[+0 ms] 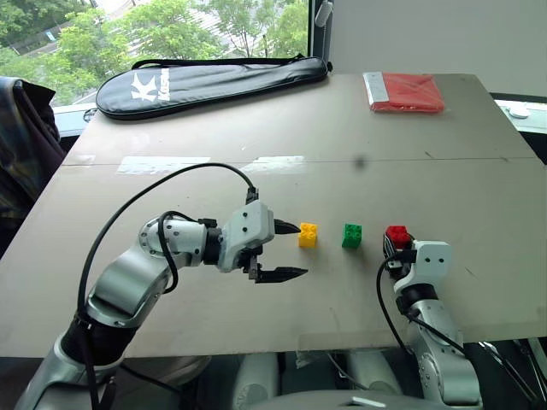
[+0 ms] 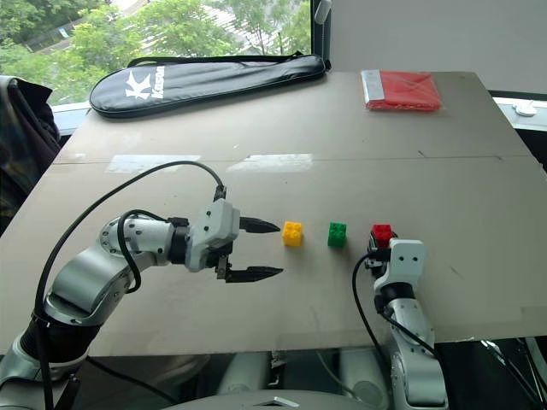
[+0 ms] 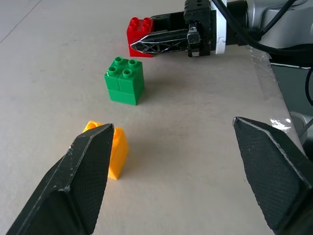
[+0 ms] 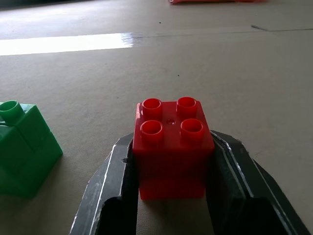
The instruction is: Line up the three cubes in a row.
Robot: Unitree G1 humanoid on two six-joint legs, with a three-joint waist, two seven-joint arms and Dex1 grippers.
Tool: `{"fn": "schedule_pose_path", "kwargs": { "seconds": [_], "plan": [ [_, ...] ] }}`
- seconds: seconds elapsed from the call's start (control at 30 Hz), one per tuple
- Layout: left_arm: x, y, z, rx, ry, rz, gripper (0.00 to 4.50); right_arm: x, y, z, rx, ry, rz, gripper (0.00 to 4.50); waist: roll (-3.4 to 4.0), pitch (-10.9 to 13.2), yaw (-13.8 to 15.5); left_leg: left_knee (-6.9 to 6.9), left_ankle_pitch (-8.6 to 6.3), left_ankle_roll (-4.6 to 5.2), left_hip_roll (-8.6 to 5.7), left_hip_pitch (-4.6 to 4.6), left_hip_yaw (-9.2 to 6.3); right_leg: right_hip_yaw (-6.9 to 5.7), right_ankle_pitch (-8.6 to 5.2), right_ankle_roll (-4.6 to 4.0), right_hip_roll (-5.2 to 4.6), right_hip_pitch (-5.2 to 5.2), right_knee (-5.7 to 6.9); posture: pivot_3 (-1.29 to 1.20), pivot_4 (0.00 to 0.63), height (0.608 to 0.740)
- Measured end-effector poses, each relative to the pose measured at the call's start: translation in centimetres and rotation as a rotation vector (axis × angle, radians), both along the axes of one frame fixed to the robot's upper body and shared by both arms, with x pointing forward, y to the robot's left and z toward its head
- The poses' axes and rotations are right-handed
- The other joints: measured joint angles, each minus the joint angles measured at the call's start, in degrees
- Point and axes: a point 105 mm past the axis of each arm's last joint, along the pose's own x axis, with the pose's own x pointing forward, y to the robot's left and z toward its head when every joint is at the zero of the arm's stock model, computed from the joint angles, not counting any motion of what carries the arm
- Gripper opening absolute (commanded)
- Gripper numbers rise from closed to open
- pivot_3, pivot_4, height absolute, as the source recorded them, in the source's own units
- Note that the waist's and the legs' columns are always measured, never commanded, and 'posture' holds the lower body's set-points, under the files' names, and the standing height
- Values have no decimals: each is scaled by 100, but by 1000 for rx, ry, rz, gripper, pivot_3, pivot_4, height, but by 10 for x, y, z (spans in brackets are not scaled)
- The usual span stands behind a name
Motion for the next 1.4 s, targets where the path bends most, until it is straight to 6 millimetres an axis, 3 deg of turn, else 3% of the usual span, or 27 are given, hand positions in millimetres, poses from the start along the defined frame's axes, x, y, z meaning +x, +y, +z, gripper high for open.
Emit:
{"fn": "schedule_pose_path", "kwargs": {
  "seconds": [0.03, 0.2, 0.73, 0.9, 1.07, 1.13, 1.3, 1.4],
  "plan": [
    [0, 0, 0, 0, 0, -1, 4009, 0, 1, 0, 1, 0, 1, 2326, 0, 0, 0, 0, 0, 0, 0, 0, 0, 1, 0, 0, 0, 0, 0, 0, 150, 708],
    [0, -1, 2, 1, -3, -11, 4009, -1, 4, -2, 12, 12, 4, 4460, 1, 1, 0, 0, 0, 0, 0, -3, 1, -1, 0, 0, 0, -3, 0, 0, 150, 708],
    [3, 2, -2, -30, 2, 21, 4009, -5, -6, 5, -65, -51, -12, 4460, 0, 2, 0, 0, 0, 0, -1, -4, 3, -1, 0, 0, 0, -4, 1, 0, 150, 708],
    [7, 8, 7, -78, -9, 51, 4009, -7, -6, 17, -82, -127, 13, 4460, 1, 2, 0, 0, 0, 0, 0, -3, 2, 1, 0, 0, 0, -4, 1, 0, 150, 708],
    [7, 17, 1, -170, 22, 140, 4009, -12, -11, 40, -113, -259, 75, 4460, -3, 4, 1, 0, 0, 0, -1, -5, 2, 6, 0, 1, -2, -6, -1, 0, 150, 708],
    [5, 29, -2, -228, 7, 230, 4009, -20, -10, 43, -96, -280, 192, 4460, 4, 6, -8, -1, -1, 1, 1, 0, 1, 14, 0, 1, -6, -5, 0, 0, 150, 708],
    [7, 63, -24, -288, 2, 556, 4009, -54, -30, 27, -41, -125, 578, 4460, -9, 11, 29, 0, -4, 8, -3, 4, 2, 13, 0, 3, -14, 2, -3, 0, 150, 708],
    [-1, 62, -29, -307, 17, 597, 4009, -59, -44, 32, -48, -126, 675, 4460, -14, 14, 28, 4, -3, 8, -2, 21, 2, 13, 1, 2, -13, 16, 1, 0, 150, 708]
  ]
}}
